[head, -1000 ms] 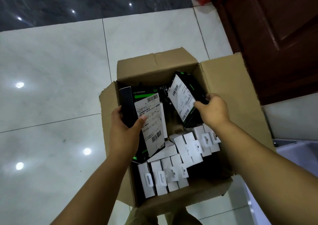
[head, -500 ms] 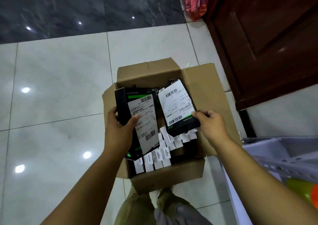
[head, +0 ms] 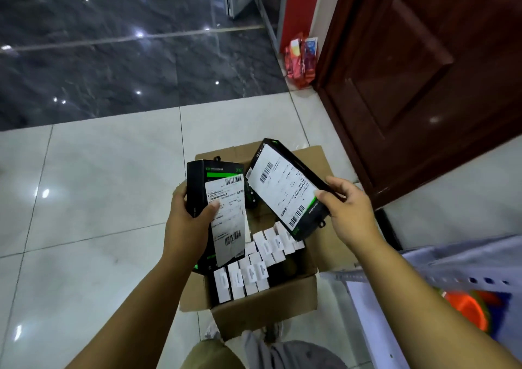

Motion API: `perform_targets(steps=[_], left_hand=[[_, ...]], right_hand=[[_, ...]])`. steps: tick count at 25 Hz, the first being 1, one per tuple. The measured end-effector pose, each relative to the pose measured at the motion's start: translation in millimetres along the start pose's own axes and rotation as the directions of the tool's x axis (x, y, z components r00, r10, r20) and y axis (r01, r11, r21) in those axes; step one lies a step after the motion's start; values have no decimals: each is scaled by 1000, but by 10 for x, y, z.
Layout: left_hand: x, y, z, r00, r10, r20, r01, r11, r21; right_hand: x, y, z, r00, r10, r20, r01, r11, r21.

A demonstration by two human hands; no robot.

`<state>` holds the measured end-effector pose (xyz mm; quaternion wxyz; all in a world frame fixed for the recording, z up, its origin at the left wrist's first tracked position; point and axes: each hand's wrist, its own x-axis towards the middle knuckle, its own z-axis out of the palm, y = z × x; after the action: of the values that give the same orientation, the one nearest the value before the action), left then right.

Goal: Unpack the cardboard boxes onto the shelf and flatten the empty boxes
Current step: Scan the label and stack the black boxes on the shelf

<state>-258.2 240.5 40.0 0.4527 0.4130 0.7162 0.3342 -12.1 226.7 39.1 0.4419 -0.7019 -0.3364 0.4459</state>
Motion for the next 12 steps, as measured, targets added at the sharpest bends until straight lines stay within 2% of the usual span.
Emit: perform_targets(steps=[7, 12], left_hand=[[107, 366, -348, 986, 129, 102, -125, 991, -44], [148, 655, -543, 935, 276, 222, -277, 960, -28]], right_hand=[[-365, -480, 45, 984, -128, -127, 116, 989, -97], [-855, -726, 11, 941, -202, -272, 173, 977, -127]])
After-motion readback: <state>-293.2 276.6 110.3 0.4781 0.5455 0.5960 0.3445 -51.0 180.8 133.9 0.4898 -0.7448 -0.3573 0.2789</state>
